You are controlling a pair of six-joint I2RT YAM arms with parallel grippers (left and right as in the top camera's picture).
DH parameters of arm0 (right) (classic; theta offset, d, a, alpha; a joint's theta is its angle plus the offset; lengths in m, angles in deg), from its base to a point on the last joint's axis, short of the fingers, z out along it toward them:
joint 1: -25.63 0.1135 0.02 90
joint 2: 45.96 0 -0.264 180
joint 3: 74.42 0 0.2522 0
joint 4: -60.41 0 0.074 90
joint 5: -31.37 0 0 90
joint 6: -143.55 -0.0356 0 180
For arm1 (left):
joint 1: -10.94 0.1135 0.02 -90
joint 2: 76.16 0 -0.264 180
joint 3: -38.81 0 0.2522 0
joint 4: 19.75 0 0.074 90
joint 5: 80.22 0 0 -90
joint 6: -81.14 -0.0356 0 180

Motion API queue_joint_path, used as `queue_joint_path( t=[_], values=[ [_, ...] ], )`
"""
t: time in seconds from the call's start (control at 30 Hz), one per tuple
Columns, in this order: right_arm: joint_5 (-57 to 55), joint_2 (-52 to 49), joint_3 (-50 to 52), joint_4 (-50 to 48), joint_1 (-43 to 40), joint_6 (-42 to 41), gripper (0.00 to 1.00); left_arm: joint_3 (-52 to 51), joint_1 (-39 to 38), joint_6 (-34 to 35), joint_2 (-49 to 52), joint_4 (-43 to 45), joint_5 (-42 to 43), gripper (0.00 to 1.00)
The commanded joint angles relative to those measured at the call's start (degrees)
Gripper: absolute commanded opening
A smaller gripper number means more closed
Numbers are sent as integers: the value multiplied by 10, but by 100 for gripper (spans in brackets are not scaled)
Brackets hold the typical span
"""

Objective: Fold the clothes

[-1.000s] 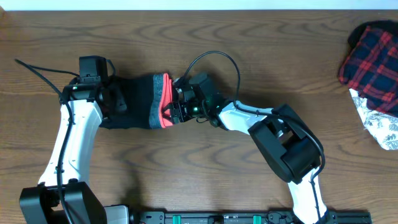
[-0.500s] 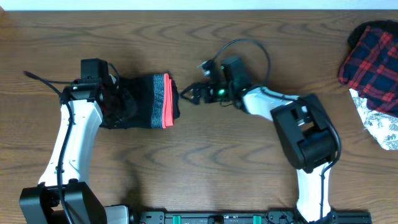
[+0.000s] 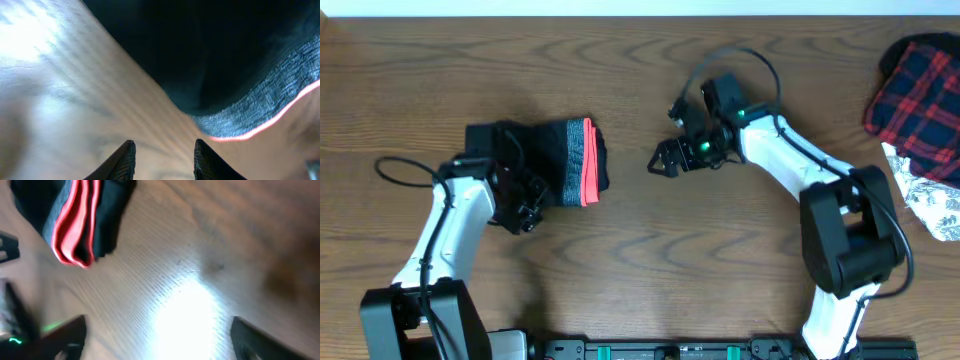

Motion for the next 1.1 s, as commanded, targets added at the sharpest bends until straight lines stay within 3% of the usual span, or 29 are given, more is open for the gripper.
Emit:
queue_joint_path(
  t=[0.0,0.1,0.2,0.4,0.6,0.87,1.07],
  values=[
    [-99,37,-36,23,15,75,56,-33,3,28,-3,45,41,39],
    [-99,48,-42,24,14,75,75,-61,3,27,-3,104,29,40],
    [-99,51,-42,31,14,76,82,-88,3,39,-3,137,15,43],
    [-99,51,-42,46,14,77,83,-139,3,67,-3,211,-7,45],
    [-99,51,-42,56,15,77,82,-172,3,78,-1,350,-29,49],
    [-99,51,-42,78,15,77,80,-172,3,62,0,432,-140,50],
    [-99,51,-42,85,15,77,80,-172,33,63,1,461,-151,50]
  ],
)
